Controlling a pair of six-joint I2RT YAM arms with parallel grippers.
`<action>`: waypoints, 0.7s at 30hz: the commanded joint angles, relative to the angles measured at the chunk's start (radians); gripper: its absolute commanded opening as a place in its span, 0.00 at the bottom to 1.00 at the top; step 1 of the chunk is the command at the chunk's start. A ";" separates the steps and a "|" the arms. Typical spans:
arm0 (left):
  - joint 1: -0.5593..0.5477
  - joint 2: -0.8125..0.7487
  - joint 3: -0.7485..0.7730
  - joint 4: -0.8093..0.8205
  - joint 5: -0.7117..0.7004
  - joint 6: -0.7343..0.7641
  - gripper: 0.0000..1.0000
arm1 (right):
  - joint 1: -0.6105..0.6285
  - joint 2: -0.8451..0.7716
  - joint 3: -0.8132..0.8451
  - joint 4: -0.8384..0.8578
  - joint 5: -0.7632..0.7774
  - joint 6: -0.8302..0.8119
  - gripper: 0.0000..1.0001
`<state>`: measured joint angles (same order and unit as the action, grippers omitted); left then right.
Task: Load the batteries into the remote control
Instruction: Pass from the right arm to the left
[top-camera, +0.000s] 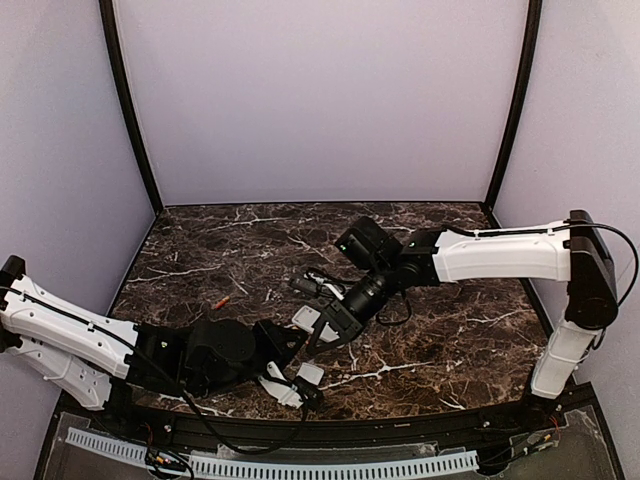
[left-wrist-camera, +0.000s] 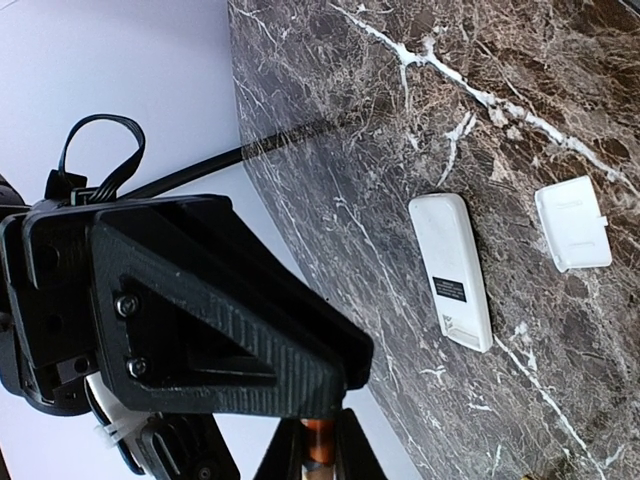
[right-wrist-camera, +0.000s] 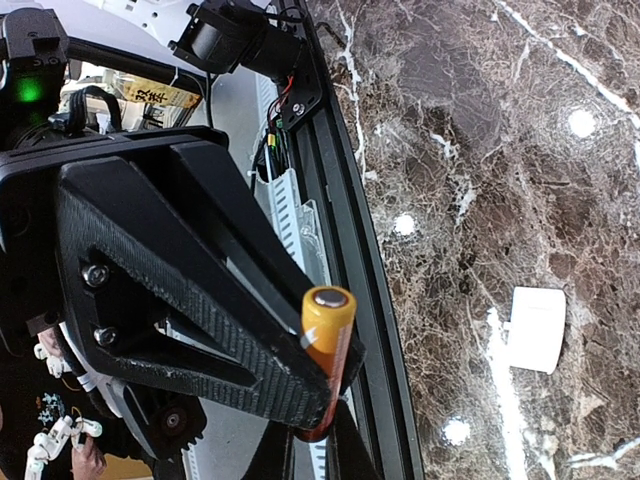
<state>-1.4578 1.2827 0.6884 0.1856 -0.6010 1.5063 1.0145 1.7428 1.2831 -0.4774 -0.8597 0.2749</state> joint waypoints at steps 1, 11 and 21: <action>-0.004 0.002 0.022 -0.008 -0.001 -0.035 0.01 | 0.011 0.000 0.028 0.017 -0.021 -0.011 0.08; 0.021 -0.025 0.066 -0.124 0.037 -0.443 0.00 | -0.218 -0.162 -0.017 0.029 0.085 -0.034 0.69; 0.304 -0.109 0.136 -0.214 0.341 -1.199 0.00 | -0.328 -0.123 -0.177 0.172 0.264 -0.060 0.67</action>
<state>-1.2381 1.2041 0.7876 0.0257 -0.4004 0.6987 0.6849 1.5547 1.1511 -0.3748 -0.6571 0.2359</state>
